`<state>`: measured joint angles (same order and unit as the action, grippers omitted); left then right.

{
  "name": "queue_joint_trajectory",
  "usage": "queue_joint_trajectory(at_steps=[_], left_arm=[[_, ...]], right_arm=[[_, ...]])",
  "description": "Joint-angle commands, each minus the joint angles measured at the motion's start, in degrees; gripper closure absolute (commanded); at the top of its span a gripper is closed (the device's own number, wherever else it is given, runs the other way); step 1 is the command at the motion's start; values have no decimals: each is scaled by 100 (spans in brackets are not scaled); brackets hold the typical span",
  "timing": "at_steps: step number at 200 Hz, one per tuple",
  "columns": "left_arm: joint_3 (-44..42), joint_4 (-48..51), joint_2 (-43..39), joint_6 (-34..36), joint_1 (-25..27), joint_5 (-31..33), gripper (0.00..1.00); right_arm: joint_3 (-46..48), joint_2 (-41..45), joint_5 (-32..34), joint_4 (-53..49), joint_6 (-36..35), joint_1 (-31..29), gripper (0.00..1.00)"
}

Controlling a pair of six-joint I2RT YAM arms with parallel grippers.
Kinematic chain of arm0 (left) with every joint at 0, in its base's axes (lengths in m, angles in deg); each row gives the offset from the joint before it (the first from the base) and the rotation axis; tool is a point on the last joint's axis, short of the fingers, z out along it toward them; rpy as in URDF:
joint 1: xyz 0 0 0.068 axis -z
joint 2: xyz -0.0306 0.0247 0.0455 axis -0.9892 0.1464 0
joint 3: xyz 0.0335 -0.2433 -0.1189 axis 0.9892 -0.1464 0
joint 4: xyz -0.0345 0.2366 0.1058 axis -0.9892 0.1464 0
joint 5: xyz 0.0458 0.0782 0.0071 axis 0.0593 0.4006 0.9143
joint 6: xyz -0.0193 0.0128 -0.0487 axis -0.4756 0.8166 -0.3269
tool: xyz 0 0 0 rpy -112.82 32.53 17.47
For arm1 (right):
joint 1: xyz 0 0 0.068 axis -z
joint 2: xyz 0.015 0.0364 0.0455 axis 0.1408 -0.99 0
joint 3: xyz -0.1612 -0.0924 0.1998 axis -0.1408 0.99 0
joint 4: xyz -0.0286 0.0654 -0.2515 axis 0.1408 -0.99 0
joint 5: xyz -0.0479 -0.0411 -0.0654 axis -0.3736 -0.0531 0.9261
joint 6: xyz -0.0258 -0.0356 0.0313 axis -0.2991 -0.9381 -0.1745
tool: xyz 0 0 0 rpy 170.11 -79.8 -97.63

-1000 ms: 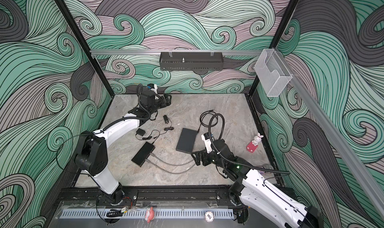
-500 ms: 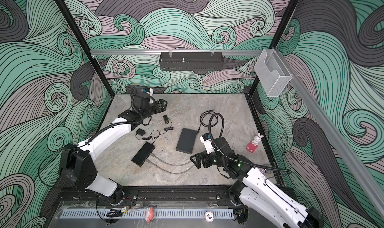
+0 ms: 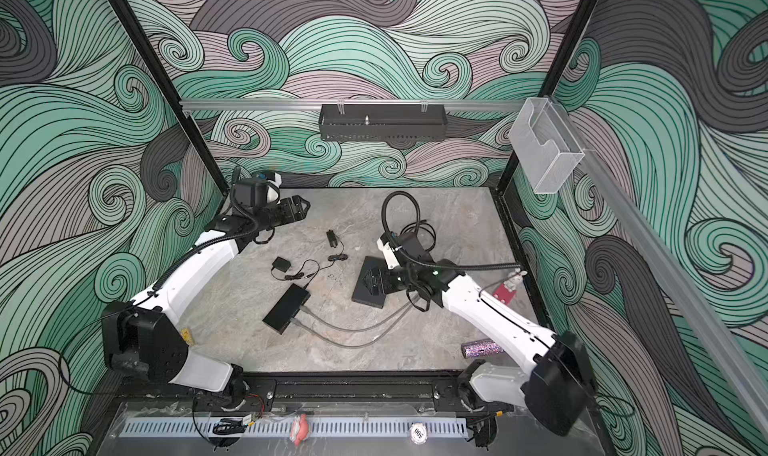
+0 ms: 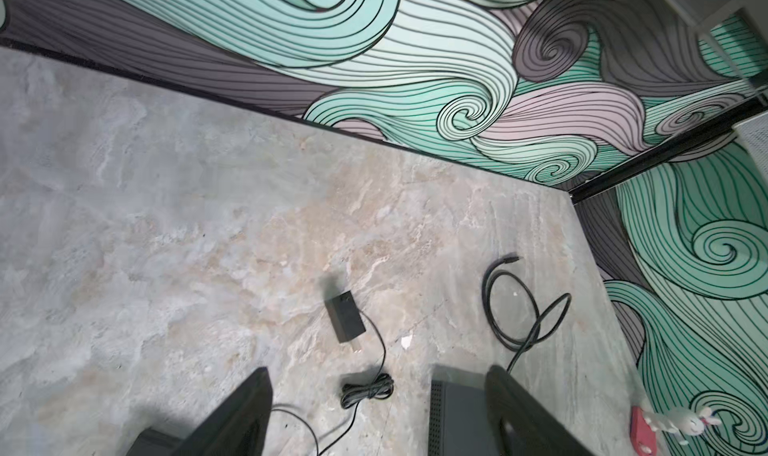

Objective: Insert the plug into the switch port

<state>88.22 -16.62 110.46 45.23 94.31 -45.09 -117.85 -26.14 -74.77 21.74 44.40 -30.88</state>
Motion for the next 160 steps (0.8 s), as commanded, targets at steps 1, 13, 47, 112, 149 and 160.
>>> queue_joint_trajectory(at_steps=[1, 13, 47, 112, 149, 160], left_arm=[[61, -368, -369, -131, -203, -711, 17], [88, -425, -419, -117, -244, -995, 17], [-6, -538, -544, -521, -307, -1517, 17], [-6, -661, -305, -941, -709, -2015, 20], [-51, -733, -293, -1161, -919, -2178, 21], [-60, -781, -268, -1245, -951, -2273, 21]], right_arm=[[-612, -753, -116, 53, -10, 22, 17], [-1066, -1334, -417, 66, -132, 44, 25], [-2420, -2969, -612, 41, -285, 52, 36], [-4879, -5347, -67, -740, -689, 100, 50], [-4849, -5254, 236, -740, -656, -132, 49], [-4878, -5280, 415, -739, -625, -167, 46]])
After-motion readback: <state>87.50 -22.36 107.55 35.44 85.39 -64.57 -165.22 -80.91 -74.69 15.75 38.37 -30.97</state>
